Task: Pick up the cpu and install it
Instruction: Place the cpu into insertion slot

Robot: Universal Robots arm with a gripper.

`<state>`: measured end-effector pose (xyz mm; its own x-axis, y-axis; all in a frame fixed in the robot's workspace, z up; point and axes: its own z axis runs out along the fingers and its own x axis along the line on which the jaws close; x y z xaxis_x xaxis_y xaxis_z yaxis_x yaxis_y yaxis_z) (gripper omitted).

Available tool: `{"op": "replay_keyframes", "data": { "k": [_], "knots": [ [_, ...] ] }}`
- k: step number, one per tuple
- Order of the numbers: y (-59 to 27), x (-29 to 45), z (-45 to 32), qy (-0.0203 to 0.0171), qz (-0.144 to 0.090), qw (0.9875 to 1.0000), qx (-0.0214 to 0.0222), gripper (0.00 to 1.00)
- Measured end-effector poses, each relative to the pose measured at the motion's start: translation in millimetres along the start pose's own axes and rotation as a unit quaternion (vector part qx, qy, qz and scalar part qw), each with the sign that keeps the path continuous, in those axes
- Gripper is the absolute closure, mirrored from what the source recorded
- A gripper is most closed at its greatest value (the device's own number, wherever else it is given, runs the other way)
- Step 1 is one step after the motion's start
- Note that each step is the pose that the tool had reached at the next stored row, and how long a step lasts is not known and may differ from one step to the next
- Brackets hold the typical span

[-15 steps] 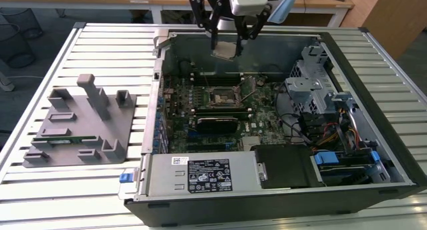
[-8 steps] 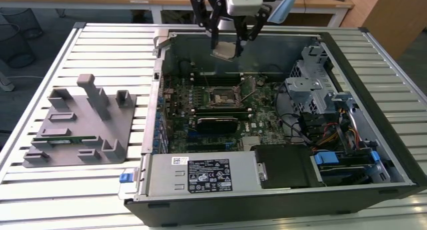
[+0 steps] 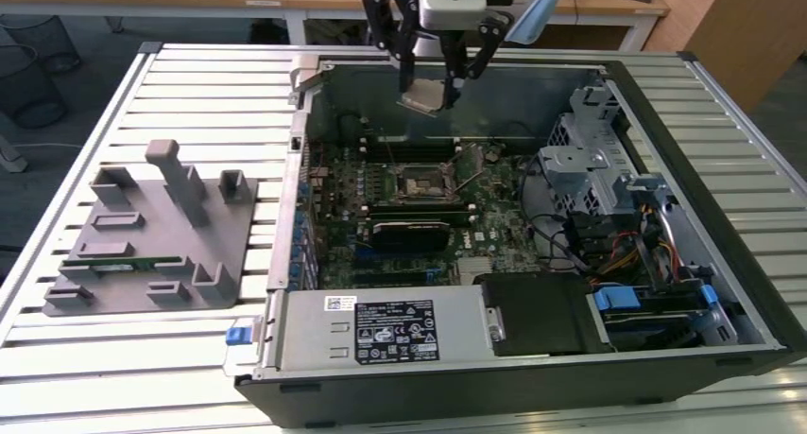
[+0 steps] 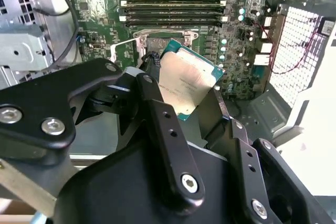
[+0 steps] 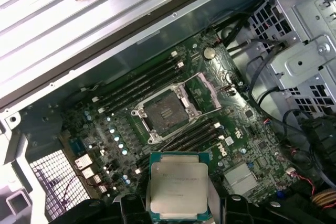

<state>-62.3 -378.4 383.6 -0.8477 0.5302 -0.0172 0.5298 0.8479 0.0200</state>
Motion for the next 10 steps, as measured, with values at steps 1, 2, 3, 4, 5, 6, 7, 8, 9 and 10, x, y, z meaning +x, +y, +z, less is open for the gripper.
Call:
{"op": "replay_keyframes", "data": {
  "k": [1,2,3,4,5,6,7,8,9,10],
  "knots": [
    [0.0,0.0,0.1,-0.0001,0.005,1.0,0.0001,0.47],
    [0.0,0.0,0.1,-0.0002,0.01,1.0,0.0001,0.47],
    [0.0,0.0,0.2,-0.0003,0.015,0.9999,0.0003,0.47],
    [0.0,0.0,0.2,-0.0004,0.019,0.9998,0.0004,0.47],
    [0.0,0.0,0.3,-0.0005,0.024,0.9997,0.0005,0.47],
    [0.0,0.0,0.4,-0.0006,0.029,0.9996,0.0006,0.47],
    [0.0,0.0,0.5,-0.0007,0.034,0.9994,0.0007,0.47],
    [0.0,0.0,0.5,-0.0009,0.039,0.9992,0.0008,0.47],
    [0.0,0.0,0.6,-0.001,0.044,0.999,0.0009,0.47],
    [0.0,0.0,0.6,-0.0011,0.049,0.9988,0.001,0.47]
  ]
}}
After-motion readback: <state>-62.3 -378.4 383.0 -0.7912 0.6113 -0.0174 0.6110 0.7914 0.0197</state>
